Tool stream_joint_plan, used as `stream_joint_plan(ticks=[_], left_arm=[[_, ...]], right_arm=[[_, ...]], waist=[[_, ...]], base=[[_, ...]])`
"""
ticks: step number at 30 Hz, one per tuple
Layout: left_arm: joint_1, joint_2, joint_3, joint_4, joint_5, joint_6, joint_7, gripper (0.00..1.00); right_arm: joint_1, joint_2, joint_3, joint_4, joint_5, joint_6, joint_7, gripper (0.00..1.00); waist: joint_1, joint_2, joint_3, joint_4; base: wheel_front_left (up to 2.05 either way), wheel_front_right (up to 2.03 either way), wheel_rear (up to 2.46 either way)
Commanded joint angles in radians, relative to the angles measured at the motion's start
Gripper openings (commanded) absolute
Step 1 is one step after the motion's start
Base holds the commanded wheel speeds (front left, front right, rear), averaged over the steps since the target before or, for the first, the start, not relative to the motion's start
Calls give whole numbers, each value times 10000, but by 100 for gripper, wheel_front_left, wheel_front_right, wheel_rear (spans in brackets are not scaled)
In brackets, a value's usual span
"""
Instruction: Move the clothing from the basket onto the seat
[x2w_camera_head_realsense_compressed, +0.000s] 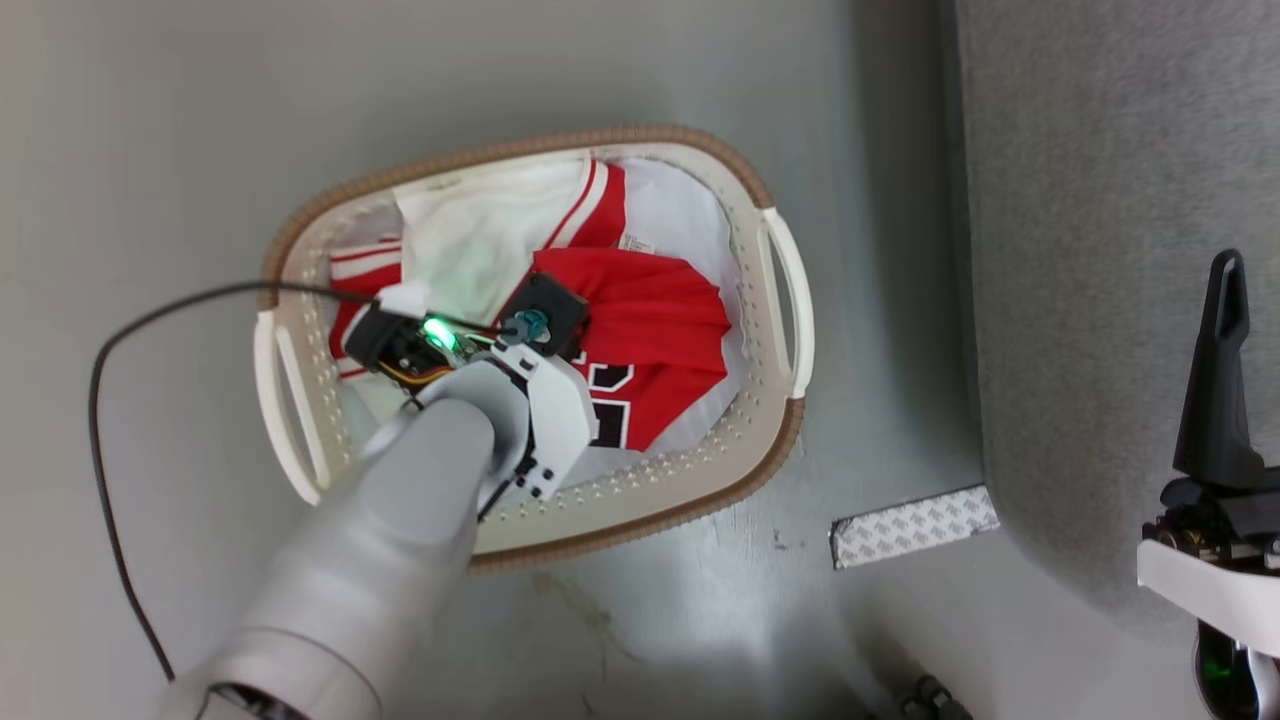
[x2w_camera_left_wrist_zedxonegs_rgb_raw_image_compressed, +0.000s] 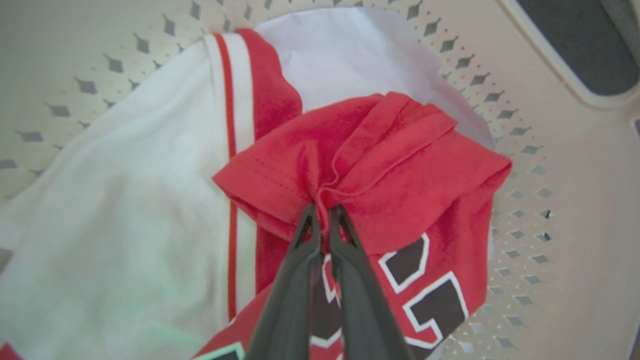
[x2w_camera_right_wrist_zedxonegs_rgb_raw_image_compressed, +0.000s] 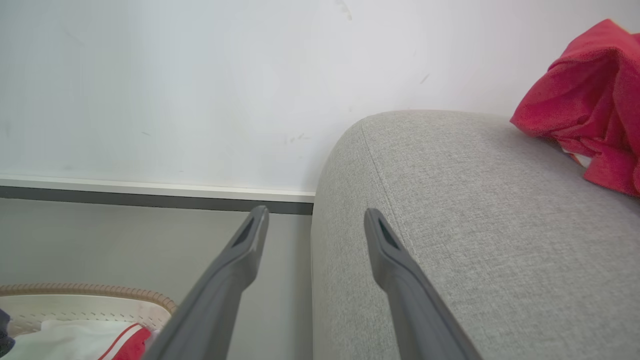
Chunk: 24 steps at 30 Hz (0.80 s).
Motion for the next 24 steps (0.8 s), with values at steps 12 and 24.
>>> stream_joint_plan(ticks=[12, 24], left_arm=[[1814, 37, -716, -1317, -2455, -18, -1208, 0], [3830, 565, -53, -3476, -3658, 383, -1502, 0]], right_arm=[[100, -2, -132, 918, -18, -25, 7, 100], [1198, -5, -278, 1829, -1, -25, 7, 100]], waist=[[-1, 0, -3264, 792], [-1, 0, -6630, 1214]], base=[[0, 0, 0], [0, 0, 0]])
